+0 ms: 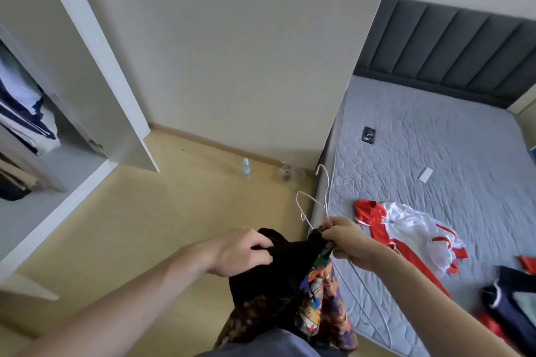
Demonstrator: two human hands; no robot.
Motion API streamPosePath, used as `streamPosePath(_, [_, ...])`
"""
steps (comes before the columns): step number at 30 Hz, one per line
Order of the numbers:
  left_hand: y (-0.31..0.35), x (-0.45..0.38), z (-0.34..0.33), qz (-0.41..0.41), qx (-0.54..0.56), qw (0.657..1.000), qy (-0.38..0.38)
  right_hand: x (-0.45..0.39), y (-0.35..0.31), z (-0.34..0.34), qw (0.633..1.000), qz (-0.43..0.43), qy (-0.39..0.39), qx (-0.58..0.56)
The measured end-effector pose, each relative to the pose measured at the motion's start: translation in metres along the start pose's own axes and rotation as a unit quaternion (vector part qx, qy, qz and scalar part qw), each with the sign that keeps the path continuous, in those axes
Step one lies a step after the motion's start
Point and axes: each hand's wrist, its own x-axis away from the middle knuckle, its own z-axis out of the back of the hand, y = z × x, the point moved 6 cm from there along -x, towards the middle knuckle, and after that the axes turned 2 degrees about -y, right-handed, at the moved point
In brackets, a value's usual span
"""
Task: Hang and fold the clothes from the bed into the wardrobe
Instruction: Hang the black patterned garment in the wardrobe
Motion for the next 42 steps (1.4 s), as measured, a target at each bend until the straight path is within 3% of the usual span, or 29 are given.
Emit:
streamPosePath(1, [-0.014, -0.003, -0.004, 0.050, 0.064, 0.997, -0.014, 0.003, 0.002, -0.002, 0.999, 0.005, 0.003, -0.034])
streamPosePath(3, [-0.051, -0.013, -0.013, 0.143, 0.092, 0.985, -0.033, 0.009, 0.006, -0.008, 0.997, 0.014, 0.004, -0.074])
streamPosePath(7, [-0.101, -0.030, -0.032, 0.215, -0.046, 0.975, -0.037, 0.018, 0.011, -0.016, 0.994, 0.034, 0.009, -0.100])
streamPosePath(9, [-0.106, -0.039, -0.030, 0.213, -0.113, 0.967, 0.078, 0.026, 0.009, -0.015, 0.991, 0.047, 0.018, -0.127])
streamPosePath(11, [-0.110, -0.038, -0.021, 0.219, -0.171, 0.938, 0.209, 0.033, 0.006, -0.009, 0.986, 0.059, 0.035, -0.149])
streamPosePath(13, [-0.127, -0.036, -0.015, 0.247, -0.161, 0.921, 0.256, 0.039, 0.003, 0.003, 0.984, 0.074, 0.056, -0.154])
streamPosePath(15, [-0.146, -0.034, -0.008, 0.276, -0.064, 0.926, 0.249, 0.044, 0.003, 0.019, 0.984, 0.088, 0.070, -0.141])
streamPosePath(17, [-0.151, -0.034, -0.002, 0.263, 0.125, 0.929, 0.229, 0.048, 0.000, 0.035, 0.986, 0.107, 0.083, -0.102])
streamPosePath(20, [-0.117, -0.031, 0.019, 0.200, 0.347, 0.891, 0.212, 0.051, -0.006, 0.060, 0.986, 0.120, 0.114, -0.024])
streamPosePath(24, [-0.057, -0.026, 0.061, 0.132, 0.476, 0.833, 0.249, 0.055, -0.025, 0.084, 0.973, 0.141, 0.162, 0.087])
streamPosePath(28, [-0.013, -0.027, 0.101, 0.102, 0.444, 0.854, 0.252, 0.065, -0.055, 0.097, 0.931, 0.189, 0.223, 0.220])
streamPosePath(32, [-0.001, -0.028, 0.135, 0.107, 0.400, 0.867, 0.277, 0.077, -0.085, 0.089, 0.921, 0.250, 0.213, 0.208])
streamPosePath(35, [-0.008, -0.031, 0.152, 0.132, 0.386, 0.859, 0.309, 0.092, -0.107, 0.088, 0.909, 0.301, 0.226, 0.179])
streamPosePath(42, [-0.022, -0.037, 0.170, 0.140, 0.298, 0.875, 0.355, 0.107, -0.129, 0.083, 0.905, 0.338, 0.175, 0.190])
